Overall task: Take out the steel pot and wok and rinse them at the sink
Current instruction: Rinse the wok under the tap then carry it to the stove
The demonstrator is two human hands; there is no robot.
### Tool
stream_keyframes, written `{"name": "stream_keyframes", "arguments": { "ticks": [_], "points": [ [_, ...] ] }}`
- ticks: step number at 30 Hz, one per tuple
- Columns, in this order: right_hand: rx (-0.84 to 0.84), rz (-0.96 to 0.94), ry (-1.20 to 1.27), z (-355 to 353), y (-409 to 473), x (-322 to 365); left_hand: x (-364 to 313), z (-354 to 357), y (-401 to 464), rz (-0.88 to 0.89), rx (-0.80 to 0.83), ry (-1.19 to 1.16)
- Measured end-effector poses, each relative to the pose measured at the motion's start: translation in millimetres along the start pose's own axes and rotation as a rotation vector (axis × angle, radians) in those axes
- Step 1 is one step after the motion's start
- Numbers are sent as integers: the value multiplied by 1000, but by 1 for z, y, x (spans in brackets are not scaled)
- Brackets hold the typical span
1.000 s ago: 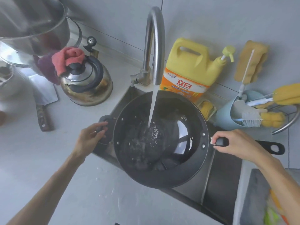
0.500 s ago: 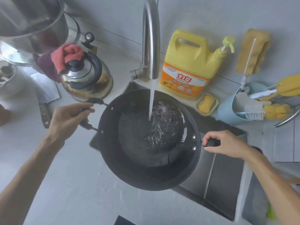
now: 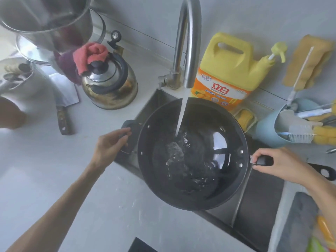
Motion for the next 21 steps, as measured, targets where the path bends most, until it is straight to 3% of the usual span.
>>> {"name": "stream_keyframes", "arguments": {
  "ticks": [5, 11, 16, 21],
  "points": [
    [79, -26, 187, 30, 1, -6, -58, -17, 9, 104, -6, 50],
    [139, -24, 261, 35, 0, -7, -70, -19, 13, 14, 9, 137],
    [137, -63, 64, 5, -1, -2, -17, -9, 1, -161, 43, 65],
    [68, -66, -86, -12, -3, -1, 7, 8, -4, -133, 94, 64]
  ]
}}
Point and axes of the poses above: each hand's wrist, its own y-axis towards the middle knuckle, its own z-axis out of the palm, x = y × z, the point moved 3 cm from there along y, towards the middle knuckle, and after that the axes turned 1 degree about z, right-handed, at the moved point
